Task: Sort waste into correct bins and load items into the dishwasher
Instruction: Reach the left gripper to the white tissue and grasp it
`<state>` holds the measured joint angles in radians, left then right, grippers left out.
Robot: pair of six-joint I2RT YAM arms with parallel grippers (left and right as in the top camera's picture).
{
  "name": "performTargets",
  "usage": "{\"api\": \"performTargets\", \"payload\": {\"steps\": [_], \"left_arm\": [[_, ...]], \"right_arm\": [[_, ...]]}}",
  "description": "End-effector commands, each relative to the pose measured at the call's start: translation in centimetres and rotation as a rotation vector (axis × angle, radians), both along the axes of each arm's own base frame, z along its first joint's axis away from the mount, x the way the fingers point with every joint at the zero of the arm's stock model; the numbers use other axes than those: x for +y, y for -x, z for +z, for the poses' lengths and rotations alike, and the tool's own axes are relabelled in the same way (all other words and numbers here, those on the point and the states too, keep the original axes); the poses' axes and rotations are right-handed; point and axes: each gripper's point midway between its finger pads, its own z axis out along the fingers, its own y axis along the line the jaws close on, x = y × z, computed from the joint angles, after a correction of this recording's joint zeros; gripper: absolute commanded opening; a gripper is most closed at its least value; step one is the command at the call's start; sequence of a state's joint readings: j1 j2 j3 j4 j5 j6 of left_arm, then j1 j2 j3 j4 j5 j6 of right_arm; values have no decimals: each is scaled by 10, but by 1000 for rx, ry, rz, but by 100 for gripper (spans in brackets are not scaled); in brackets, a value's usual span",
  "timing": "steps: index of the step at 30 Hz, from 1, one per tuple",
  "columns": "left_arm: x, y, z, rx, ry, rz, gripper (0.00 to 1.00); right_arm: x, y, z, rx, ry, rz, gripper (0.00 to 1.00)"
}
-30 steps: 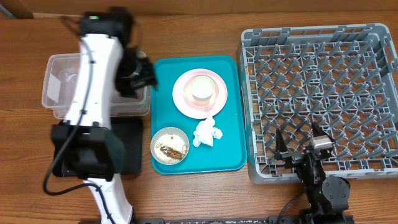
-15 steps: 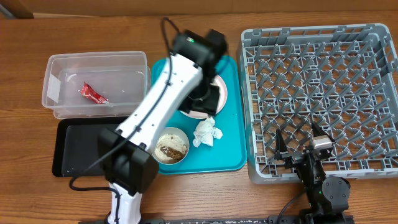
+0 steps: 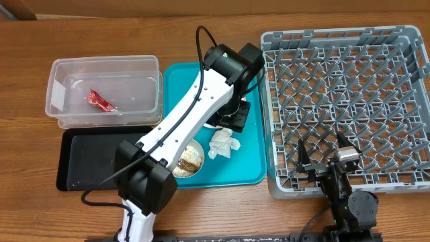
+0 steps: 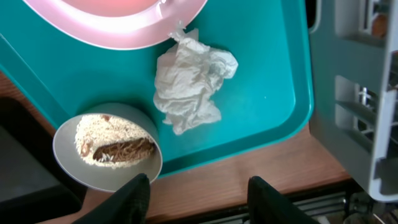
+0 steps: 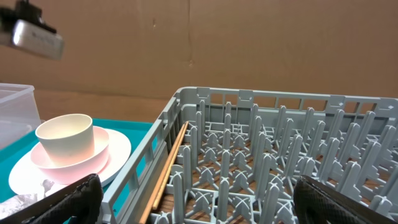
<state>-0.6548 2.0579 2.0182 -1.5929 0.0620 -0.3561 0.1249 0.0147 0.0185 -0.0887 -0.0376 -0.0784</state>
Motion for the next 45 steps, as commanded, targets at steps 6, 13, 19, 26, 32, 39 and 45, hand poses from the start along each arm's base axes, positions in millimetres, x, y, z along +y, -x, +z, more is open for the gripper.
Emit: {"api": "performTargets", "payload": {"steps": [6,13,19,26,32,39,45], "left_arm": [[2,1,-36,12,-32,-8,57],[4,2,-60,17,-41,-9,61],[1,-1,-84,-3,-25,-8,62],[5,4,-106,4,-30,-8,64],[7,6,-121,-1,-27,-8,64],[9,10,-129,6,-32,-8,60],[9,9,-129,5,-32,-8,52]], "right_arm": [[0,0,-1,-9,-1,-1,100],[0,0,-1,-9,0,-1,100],[0,0,-1,-9,0,-1,100],[0,0,-1,-9,0,-1,100],[0,0,-1,-9,0,-1,100],[0,0,-1,-9,0,-1,100],[0,0,-1,-9,0,-1,100]]}}
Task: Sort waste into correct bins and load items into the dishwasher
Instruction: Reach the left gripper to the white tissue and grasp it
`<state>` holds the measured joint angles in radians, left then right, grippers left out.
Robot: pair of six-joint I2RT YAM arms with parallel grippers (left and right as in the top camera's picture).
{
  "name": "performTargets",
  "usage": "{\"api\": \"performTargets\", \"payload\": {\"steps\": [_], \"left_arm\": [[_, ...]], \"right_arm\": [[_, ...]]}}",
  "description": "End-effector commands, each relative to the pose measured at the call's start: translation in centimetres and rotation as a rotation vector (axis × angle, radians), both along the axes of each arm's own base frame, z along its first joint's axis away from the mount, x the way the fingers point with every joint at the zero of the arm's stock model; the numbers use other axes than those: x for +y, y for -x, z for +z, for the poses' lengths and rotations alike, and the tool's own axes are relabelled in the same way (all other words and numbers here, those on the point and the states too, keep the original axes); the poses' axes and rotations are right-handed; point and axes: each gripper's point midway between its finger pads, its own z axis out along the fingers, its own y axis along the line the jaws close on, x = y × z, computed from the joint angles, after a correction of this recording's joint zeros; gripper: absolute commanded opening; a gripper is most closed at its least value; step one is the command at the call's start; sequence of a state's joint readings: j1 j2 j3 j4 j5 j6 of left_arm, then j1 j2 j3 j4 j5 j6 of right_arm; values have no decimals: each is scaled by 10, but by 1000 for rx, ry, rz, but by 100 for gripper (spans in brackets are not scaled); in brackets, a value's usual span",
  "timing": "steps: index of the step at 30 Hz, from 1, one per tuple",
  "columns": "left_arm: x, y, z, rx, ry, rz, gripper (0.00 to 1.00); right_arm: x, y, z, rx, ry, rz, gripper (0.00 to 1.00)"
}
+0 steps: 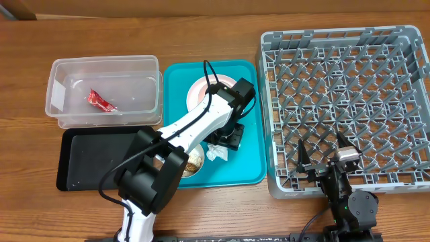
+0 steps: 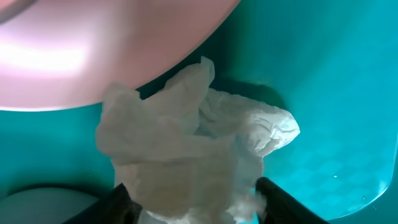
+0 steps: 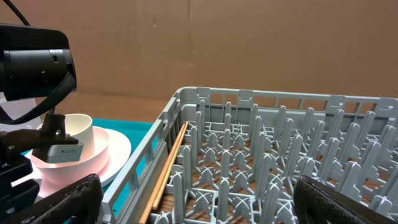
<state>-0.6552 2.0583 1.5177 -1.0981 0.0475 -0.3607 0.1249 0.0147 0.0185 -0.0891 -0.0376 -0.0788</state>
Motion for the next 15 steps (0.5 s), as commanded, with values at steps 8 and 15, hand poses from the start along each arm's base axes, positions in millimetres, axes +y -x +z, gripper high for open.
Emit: {"api": "performTargets", "payload": {"steps": [8,15], "left_arm": [[2,4,-4,5,-12,-12,44],[2,4,-4,5,-12,-12,14]], "right_arm": [[0,0,0,-10,-1,-1,100],[0,0,0,-9,-1,-1,100]]}}
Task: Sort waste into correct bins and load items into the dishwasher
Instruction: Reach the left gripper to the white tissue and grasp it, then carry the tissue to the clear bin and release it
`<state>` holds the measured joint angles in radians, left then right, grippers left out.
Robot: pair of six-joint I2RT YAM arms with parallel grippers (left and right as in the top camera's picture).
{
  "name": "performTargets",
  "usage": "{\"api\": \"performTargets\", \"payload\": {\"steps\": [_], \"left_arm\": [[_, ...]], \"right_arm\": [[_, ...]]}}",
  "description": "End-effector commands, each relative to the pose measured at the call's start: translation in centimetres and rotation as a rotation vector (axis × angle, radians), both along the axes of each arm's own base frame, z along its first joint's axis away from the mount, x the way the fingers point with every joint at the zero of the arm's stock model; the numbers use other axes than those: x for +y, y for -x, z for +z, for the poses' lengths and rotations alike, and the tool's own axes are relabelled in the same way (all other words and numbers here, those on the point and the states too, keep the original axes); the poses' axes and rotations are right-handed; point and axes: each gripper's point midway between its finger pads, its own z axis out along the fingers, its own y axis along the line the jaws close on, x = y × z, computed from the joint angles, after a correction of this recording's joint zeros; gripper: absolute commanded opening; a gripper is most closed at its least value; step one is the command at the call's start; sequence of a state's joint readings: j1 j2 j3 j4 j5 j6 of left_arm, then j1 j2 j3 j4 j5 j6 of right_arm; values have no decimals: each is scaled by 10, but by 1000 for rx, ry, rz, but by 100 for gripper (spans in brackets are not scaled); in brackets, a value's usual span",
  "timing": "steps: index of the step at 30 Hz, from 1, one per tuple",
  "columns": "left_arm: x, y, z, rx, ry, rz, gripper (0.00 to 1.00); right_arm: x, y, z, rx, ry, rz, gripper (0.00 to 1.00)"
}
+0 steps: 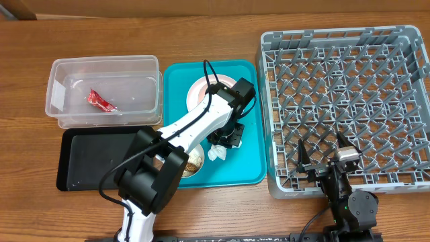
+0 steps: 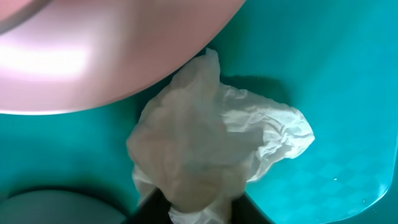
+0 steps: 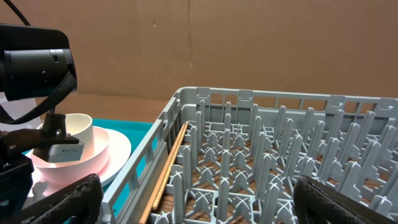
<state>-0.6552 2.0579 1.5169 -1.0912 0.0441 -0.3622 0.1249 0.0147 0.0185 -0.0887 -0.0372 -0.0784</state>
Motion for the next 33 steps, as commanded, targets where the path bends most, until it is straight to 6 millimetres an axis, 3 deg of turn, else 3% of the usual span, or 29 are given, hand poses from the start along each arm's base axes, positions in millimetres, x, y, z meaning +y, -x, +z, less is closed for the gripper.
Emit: {"api": "performTargets", "payload": {"steps": [1,10,16,23,33], "left_arm": [[2,6,-4,14,-14,-13,6],[5,11,3,45,-27,-29,4],[-2,1,28,23,-14,-38,4],[0,1,48,33,-26,-37,4],[-2,-1,94,30,-16,-22,4]], "right_arm": [[0,0,-1,-9,0,-1,100],[0,0,-1,-9,0,-1,100],[0,0,-1,-9,-1,-1,100],[0,0,-1,-9,0,-1,100],[0,0,-1,-9,-1,-1,100]]}}
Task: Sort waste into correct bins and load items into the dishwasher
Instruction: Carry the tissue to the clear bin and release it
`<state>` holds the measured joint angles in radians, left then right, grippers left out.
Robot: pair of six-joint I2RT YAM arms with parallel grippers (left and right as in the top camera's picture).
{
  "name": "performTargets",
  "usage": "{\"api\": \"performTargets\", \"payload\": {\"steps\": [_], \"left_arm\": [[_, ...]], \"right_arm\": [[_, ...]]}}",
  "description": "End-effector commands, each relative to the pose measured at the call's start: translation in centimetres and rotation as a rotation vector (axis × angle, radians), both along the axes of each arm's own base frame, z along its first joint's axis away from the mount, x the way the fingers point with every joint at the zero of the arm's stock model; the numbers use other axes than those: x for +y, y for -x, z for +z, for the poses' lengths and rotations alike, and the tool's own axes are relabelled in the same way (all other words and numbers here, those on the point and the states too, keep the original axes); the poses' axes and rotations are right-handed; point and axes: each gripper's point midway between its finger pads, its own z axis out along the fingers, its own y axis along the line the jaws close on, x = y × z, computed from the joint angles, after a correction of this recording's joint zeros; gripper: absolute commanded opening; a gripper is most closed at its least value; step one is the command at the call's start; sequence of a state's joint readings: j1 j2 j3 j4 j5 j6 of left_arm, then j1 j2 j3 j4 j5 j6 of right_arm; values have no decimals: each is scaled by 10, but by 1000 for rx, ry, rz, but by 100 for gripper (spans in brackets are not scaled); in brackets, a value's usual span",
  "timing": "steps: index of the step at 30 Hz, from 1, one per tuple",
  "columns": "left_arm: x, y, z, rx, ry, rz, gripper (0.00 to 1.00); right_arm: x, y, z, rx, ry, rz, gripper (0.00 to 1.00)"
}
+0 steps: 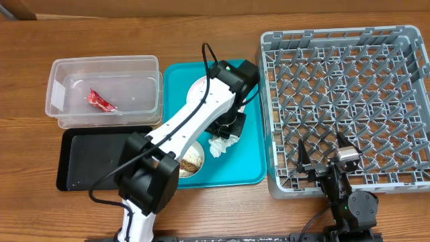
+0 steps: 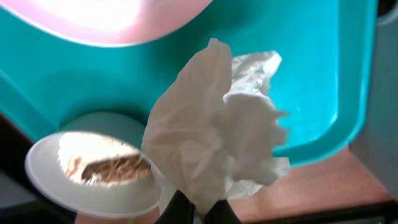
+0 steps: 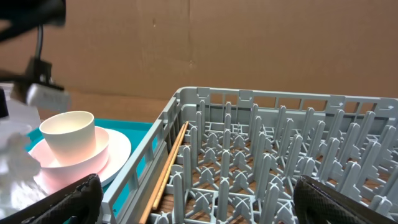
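Note:
My left gripper (image 2: 194, 214) is shut on a crumpled white napkin (image 2: 217, 137), lifted above the teal tray (image 1: 248, 161); overhead the napkin (image 1: 220, 144) hangs under the arm. A grey bowl of food scraps (image 2: 93, 171) sits on the tray's front left. A pink plate (image 3: 87, 155) with a cream cup (image 3: 67, 132) stands at the tray's back. My right gripper (image 3: 199, 205) is open at the near edge of the grey dish rack (image 1: 342, 101), nothing between its fingers. Wooden chopsticks (image 3: 168, 168) lie along the rack's left wall.
A clear plastic bin (image 1: 104, 91) holding a red wrapper (image 1: 101, 101) stands at the left. A black tray (image 1: 94, 158) lies in front of it. The brown wall rises behind the table.
My left gripper, shut on the napkin down on the tray, now holds it lifted above the tray. The right arm has not moved.
My left gripper hung open above the napkin and the scrap bowl. Then it was low, open around the napkin, and soon after shut on it. Now the napkin is raised off the tray. The right gripper stayed open at the rack throughout.

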<state>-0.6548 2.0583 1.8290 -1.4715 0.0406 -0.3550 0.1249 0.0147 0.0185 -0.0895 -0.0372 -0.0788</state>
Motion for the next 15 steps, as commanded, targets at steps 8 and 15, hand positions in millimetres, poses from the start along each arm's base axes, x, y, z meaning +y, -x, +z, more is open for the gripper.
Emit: {"api": "performTargets", "payload": {"steps": [8,15], "left_arm": [[27,-42,60,-91,66,117,4],[109,-103,87,-210,109,450,4]], "right_arm": [[0,0,0,-10,-1,-1,100],[0,0,0,-10,-1,-1,100]]}}
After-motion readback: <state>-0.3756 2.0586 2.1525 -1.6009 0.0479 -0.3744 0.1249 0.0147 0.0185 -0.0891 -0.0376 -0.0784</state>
